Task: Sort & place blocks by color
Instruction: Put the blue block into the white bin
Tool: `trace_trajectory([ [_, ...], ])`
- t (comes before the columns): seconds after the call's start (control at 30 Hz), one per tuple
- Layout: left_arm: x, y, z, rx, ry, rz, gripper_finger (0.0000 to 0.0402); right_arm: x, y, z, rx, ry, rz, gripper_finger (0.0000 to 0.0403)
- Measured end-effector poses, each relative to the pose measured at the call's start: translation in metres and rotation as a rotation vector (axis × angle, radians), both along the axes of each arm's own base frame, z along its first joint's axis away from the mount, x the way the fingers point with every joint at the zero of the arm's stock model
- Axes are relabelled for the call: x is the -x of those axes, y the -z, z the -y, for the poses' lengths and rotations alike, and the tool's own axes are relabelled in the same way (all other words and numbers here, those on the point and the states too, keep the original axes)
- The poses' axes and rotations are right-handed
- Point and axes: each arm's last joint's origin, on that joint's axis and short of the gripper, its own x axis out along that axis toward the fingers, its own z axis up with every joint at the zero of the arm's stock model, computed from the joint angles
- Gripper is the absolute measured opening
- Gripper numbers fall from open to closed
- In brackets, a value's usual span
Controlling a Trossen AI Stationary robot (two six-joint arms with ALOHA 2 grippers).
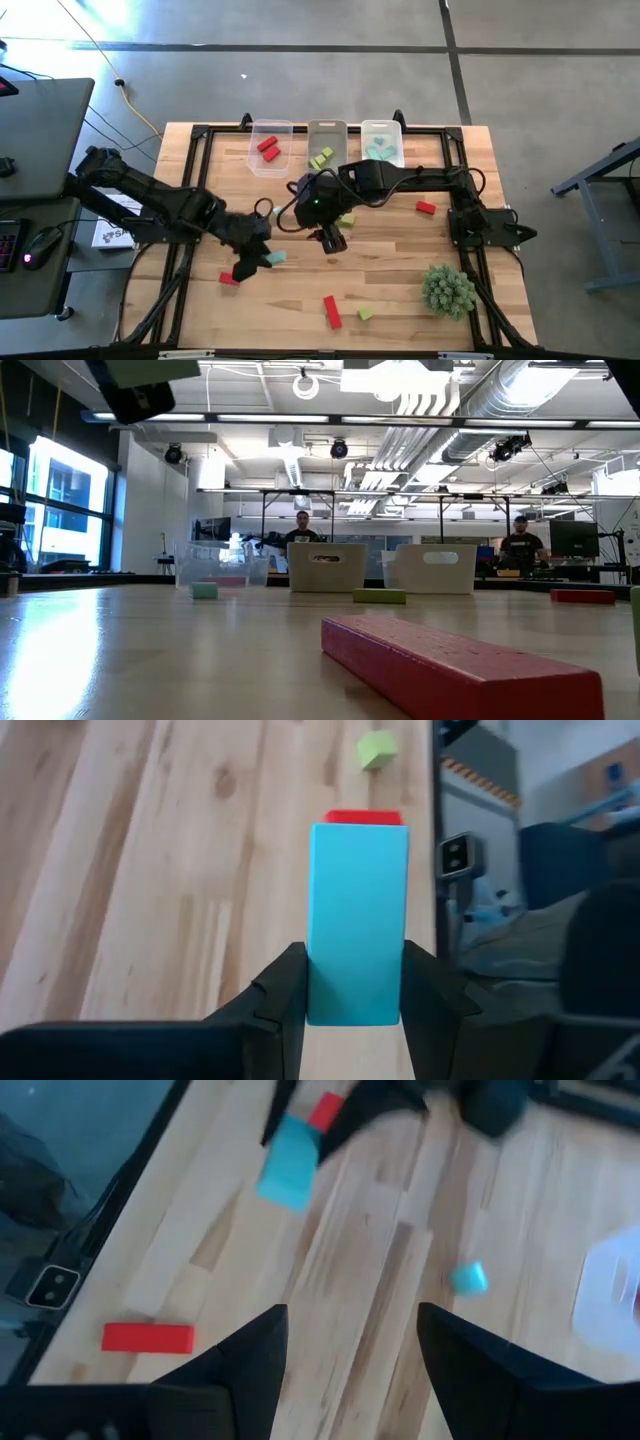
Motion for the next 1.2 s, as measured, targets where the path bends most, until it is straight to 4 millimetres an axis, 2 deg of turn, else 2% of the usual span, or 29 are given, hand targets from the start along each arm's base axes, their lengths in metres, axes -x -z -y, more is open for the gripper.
trace_trajectory([
  [0.23,-0.011,-0.007,-0.028,0.072,0.043,0.093,0.0099,-0.004,-0.004,-0.012,0.032,-0.084,0.084,0.0211],
  [0.5,-0.02,-0.017,-0.056,0.169,0.094,0.231,0.0099,-0.005,-0.006,-0.021,0.027,-0.101,0.117,0.0211],
  [0.73,-0.022,-0.023,-0.076,0.206,0.096,0.309,0.0099,-0.006,-0.007,-0.021,0.013,-0.078,0.129,0.0211],
  [0.9,-0.023,-0.029,-0.085,0.231,0.118,0.377,0.0099,-0.007,-0.008,-0.019,0.066,-0.03,0.14,0.0208],
  [1.03,-0.023,-0.03,-0.09,0.235,0.114,0.39,0.0099,-0.007,-0.008,-0.018,0.084,-0.013,0.148,0.0182],
  [1.2,-0.022,-0.031,-0.093,0.25,0.118,0.39,0.0099,-0.008,-0.008,-0.015,0.066,0.013,0.148,0.0103],
])
